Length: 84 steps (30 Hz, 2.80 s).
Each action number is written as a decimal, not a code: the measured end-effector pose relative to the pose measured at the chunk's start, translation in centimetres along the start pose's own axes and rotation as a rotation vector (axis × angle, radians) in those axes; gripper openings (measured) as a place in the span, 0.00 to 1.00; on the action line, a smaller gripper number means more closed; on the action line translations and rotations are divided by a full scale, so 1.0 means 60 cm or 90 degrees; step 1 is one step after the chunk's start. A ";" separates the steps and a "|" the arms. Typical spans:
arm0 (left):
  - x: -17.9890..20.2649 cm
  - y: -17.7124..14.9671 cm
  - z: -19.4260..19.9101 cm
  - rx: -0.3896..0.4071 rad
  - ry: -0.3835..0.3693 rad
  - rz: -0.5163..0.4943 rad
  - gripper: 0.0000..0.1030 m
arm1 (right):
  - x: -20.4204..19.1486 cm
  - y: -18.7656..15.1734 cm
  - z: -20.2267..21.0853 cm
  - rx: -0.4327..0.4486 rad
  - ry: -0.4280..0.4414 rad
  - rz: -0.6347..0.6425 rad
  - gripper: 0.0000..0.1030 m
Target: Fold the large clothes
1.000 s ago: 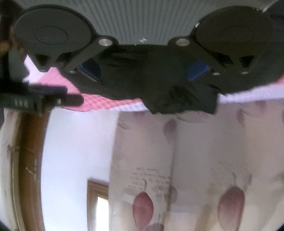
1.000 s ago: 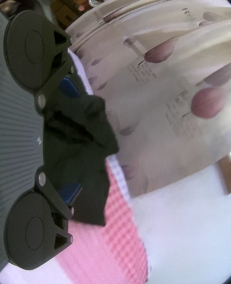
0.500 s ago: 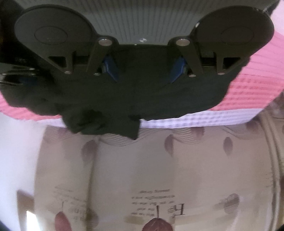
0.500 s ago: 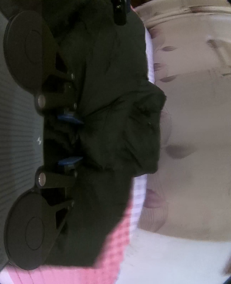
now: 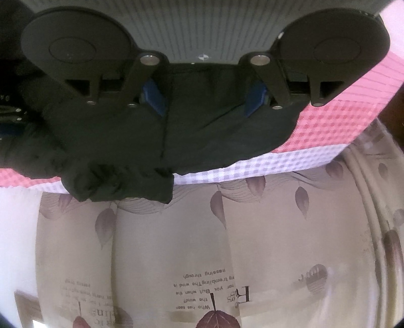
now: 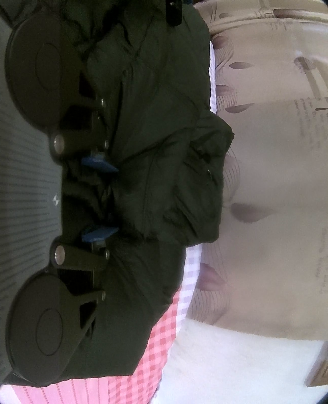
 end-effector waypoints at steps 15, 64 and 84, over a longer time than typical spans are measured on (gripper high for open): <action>0.015 0.006 0.015 0.016 0.025 -0.032 0.74 | 0.001 -0.002 0.003 0.009 -0.008 0.001 0.53; -0.165 -0.037 -0.151 -0.094 -0.124 0.123 0.59 | 0.276 0.023 0.081 -0.032 0.006 -0.316 0.96; -0.210 -0.049 0.045 0.031 -0.033 0.102 0.92 | 0.233 0.020 0.158 0.014 0.073 -0.311 0.76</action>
Point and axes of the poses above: each gripper's, at about its wrist camera, not at the fingertips, and z roughly against the way its jaws point, x to its right, y to its top, the point moved 1 cm from there along -z, roughly the way its jaws point, and after that the axes turned 14 degrees about -z, right-handed, at the moved point
